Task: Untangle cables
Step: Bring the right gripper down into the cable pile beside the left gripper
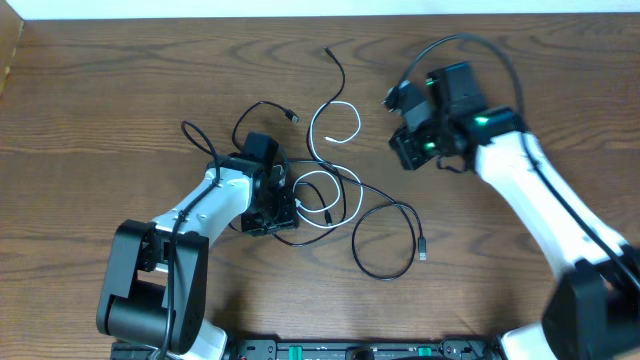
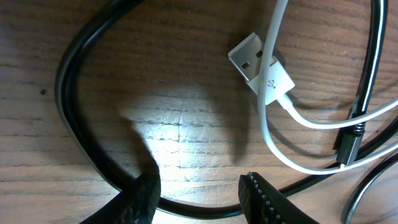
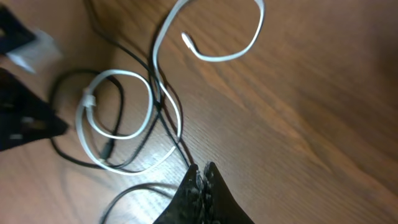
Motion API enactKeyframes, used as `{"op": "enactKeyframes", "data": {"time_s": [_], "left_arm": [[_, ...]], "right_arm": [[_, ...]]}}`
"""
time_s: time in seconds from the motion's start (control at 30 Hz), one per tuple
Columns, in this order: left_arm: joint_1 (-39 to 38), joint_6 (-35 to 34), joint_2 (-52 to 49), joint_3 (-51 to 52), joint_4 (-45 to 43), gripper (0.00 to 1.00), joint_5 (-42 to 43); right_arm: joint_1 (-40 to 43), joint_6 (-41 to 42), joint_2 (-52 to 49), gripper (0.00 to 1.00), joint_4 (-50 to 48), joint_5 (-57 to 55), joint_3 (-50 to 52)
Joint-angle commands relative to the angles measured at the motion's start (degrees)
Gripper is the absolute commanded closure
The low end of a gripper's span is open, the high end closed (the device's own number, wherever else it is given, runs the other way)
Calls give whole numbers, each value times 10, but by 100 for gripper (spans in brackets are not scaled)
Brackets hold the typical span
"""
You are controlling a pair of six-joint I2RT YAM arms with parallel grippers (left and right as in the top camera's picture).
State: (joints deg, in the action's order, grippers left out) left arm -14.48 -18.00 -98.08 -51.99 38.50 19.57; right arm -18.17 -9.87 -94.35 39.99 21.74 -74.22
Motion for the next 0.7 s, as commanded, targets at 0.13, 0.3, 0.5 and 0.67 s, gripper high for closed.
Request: {"op": "enactKeyframes", "data": {"time_s": [0.13,0.3,0.5,0.67], "left_arm": [[-1,1,-4,14,0,54,-8],[-1,1,-4,14,0,53,-8],[-1,1,-4,14,0,54,-8],[-1,1,-4,14,2,54,-8]], "right_arm": [[-3,-8,13,88,25,39,2],[-30,-97,-17,58,27,38,22],[-65,-176,-83,51,25,12,29],[-88,-187,-148,53,11,-37,29]]}}
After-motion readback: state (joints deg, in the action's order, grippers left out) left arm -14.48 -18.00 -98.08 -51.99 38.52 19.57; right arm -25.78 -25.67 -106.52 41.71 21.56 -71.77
